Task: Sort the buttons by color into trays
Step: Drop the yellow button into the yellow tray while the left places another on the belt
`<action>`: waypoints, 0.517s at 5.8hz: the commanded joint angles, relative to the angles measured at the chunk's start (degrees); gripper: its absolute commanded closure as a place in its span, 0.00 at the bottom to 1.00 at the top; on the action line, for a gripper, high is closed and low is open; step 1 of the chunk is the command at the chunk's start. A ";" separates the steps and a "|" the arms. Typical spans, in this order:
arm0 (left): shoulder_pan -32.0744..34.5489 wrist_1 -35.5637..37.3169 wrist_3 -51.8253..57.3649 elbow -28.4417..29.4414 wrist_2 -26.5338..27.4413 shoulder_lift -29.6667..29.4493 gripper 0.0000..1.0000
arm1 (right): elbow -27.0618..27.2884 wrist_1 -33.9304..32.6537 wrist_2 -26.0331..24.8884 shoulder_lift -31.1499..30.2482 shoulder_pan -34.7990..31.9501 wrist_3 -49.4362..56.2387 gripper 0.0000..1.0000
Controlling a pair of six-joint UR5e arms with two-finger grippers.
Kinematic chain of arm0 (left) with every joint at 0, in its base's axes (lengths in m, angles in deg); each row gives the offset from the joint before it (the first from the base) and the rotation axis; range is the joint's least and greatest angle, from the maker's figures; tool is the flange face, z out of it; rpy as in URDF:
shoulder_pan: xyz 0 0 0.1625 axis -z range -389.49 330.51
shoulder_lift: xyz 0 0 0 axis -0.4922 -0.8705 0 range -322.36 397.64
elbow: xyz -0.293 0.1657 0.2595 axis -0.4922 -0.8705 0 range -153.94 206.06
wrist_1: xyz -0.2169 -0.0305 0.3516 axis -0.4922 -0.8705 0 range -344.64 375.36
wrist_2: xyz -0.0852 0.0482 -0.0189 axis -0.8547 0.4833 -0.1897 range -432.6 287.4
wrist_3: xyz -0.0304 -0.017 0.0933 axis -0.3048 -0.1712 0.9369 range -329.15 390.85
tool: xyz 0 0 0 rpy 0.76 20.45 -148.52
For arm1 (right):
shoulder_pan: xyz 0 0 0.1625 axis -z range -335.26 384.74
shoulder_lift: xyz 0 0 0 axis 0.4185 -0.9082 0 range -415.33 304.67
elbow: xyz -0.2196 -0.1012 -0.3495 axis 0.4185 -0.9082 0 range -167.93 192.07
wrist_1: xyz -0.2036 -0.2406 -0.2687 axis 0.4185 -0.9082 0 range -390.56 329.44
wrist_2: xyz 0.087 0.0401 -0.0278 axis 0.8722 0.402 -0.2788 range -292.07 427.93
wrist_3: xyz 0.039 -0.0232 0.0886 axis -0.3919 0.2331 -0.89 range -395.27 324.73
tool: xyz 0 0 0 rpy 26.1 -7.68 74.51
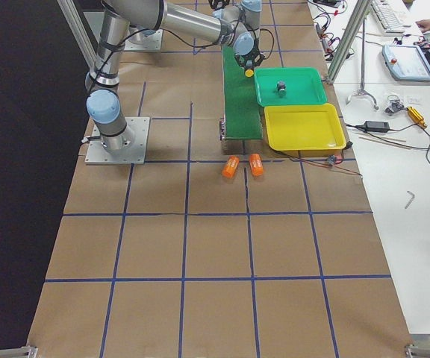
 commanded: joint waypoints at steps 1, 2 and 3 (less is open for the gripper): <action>14.25 -5.31 -4.00 8.78 -0.93 -4.06 0.98 | -5.02 -3.09 0.10 2.67 10.17 13.81 0.90; 20.16 -4.70 -8.04 9.24 0.10 -5.65 0.94 | -9.59 -3.98 0.45 7.48 13.35 20.23 0.90; 23.17 -4.61 -9.73 8.11 5.77 -5.93 0.94 | -11.29 -5.90 0.71 11.44 15.99 24.82 0.89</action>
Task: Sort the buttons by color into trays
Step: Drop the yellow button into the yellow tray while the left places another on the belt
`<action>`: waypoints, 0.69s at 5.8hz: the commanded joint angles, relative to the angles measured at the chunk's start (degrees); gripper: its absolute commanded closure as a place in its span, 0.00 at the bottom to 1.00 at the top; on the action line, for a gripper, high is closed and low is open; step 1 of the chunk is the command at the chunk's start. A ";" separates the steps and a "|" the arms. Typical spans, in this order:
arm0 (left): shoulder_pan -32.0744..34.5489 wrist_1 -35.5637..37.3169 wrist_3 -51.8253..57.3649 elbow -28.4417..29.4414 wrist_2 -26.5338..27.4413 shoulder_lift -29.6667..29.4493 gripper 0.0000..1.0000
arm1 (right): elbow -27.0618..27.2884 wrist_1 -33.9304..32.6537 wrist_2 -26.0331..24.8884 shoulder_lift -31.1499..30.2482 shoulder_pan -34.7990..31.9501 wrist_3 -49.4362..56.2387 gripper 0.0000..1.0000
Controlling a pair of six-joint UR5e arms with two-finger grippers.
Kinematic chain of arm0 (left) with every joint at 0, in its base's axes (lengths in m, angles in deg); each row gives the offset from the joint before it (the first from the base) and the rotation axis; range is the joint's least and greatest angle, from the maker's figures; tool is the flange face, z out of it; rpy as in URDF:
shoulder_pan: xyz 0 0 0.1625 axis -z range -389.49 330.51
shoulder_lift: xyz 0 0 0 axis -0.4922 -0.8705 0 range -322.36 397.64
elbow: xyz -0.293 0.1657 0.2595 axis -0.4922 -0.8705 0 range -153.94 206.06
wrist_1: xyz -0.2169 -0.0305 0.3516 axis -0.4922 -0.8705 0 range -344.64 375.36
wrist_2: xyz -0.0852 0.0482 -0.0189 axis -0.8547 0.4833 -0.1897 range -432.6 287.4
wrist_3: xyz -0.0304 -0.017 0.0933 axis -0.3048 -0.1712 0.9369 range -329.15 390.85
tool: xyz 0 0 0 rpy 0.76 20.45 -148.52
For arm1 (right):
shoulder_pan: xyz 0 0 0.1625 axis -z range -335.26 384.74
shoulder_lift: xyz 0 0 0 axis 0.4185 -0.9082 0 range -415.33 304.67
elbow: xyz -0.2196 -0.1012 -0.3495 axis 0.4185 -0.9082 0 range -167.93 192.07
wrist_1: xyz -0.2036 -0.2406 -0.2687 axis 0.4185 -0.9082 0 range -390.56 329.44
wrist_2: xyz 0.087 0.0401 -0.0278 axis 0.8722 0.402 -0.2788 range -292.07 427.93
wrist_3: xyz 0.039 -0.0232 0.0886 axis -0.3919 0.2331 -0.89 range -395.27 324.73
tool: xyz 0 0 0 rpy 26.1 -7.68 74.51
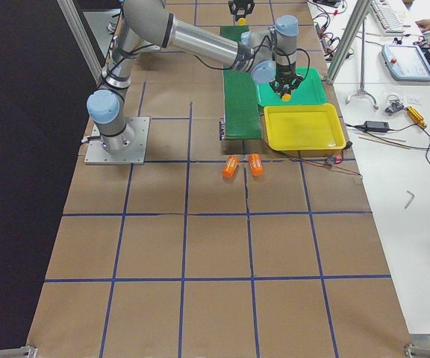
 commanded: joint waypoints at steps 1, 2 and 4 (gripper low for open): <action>3.98 0.19 -3.85 -1.29 4.10 -0.88 0.88 | -1.99 -1.55 0.51 5.76 5.01 5.31 0.52; 4.41 0.19 -6.39 -1.74 4.36 -0.45 0.54 | -1.90 -1.38 0.25 5.60 5.04 5.14 0.01; 3.37 0.37 -6.68 -1.74 4.10 -0.19 0.01 | -1.90 0.37 0.16 2.11 3.64 -1.65 0.00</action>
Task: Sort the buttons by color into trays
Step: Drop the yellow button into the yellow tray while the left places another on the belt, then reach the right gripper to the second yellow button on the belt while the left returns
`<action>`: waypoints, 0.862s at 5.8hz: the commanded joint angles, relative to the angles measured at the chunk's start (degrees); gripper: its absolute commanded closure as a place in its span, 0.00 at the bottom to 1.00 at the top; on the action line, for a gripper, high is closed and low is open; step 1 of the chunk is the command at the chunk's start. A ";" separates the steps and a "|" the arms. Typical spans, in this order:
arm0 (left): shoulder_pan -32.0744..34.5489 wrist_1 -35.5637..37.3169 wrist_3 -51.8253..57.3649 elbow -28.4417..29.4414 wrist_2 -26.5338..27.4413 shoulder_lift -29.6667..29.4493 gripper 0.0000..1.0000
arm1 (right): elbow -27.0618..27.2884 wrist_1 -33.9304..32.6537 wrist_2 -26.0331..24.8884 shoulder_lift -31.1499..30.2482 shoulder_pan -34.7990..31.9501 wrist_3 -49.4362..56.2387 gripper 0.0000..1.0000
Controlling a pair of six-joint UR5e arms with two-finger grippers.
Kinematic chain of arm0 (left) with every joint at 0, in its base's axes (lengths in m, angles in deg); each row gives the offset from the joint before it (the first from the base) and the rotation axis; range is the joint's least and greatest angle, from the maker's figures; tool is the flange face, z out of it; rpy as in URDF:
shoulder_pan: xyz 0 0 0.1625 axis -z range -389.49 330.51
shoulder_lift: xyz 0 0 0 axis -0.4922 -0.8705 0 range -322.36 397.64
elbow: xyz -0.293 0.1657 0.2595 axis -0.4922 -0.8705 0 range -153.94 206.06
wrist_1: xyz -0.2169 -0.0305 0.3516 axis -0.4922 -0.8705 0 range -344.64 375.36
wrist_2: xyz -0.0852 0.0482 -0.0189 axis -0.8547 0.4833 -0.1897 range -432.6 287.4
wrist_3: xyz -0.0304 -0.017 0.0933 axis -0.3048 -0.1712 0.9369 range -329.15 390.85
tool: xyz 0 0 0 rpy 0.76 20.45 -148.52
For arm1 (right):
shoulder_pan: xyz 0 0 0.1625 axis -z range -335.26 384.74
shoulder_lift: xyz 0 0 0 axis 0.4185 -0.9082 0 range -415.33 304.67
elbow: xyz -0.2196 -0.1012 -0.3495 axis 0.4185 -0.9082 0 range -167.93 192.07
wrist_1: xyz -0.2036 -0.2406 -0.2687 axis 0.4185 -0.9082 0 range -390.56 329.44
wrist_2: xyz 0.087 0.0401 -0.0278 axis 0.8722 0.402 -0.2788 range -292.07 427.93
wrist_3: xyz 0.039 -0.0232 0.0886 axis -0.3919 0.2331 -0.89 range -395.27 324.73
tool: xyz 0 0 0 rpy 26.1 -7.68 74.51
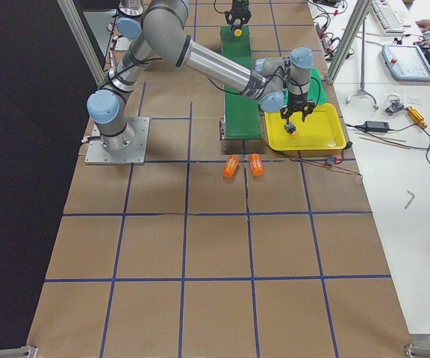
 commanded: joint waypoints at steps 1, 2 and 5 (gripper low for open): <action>-3.59 -0.23 2.30 0.99 -0.19 1.04 0.01 | 1.41 5.14 -0.39 -5.30 -5.75 -10.67 0.00; -10.32 -0.50 6.41 0.74 -1.07 2.88 0.01 | 3.25 9.01 -0.39 -9.08 -11.62 -18.56 0.00; -31.77 5.35 -1.41 1.44 -4.83 1.42 0.01 | 4.41 13.10 -0.48 -12.55 -24.84 -35.65 0.00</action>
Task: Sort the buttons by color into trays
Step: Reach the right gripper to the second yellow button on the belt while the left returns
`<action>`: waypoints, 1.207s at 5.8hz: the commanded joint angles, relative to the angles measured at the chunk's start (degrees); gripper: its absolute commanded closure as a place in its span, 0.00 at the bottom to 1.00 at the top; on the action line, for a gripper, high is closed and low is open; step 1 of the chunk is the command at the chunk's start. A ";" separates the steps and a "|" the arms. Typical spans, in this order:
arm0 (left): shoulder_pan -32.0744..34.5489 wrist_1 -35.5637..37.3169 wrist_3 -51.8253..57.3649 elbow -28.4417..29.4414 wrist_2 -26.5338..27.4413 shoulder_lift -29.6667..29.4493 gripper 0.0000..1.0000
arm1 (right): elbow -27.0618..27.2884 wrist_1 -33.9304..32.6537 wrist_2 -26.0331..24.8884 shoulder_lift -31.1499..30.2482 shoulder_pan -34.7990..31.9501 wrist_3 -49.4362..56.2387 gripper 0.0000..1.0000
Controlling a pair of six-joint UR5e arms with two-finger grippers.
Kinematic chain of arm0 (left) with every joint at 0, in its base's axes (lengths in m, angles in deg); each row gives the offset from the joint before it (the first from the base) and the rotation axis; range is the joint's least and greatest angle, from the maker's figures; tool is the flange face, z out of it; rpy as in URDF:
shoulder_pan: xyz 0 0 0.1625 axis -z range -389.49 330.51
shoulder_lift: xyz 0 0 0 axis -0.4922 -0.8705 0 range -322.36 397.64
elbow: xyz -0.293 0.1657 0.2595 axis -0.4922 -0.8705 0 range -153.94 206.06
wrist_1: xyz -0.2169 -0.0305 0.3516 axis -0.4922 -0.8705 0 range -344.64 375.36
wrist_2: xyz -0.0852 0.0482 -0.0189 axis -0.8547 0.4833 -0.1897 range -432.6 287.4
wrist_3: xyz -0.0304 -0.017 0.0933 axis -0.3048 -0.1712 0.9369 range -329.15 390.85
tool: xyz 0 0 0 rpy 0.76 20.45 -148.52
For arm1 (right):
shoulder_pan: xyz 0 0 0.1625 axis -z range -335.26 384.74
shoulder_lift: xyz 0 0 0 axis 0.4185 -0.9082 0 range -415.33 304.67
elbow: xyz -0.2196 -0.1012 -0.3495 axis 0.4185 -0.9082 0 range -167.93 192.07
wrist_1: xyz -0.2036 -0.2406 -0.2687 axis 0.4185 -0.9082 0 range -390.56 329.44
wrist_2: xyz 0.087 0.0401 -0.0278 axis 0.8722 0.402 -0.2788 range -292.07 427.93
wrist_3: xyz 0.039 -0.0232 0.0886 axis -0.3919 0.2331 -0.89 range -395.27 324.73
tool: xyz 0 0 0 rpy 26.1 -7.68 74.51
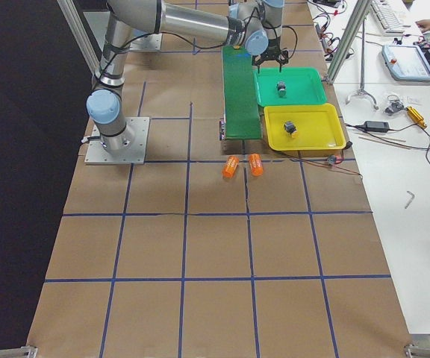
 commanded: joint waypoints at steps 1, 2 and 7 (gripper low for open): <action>-10.51 7.21 -10.83 0.30 -3.08 -5.22 0.01 | 0.17 0.36 0.53 -0.21 -5.61 -5.63 0.00; -12.82 11.86 -16.65 1.00 -3.53 -9.87 0.02 | 0.17 0.01 0.80 0.49 -8.59 -5.55 0.00; -12.58 12.08 -26.20 5.22 -11.89 -18.33 0.06 | 5.93 -7.50 4.14 4.27 -11.88 0.65 0.00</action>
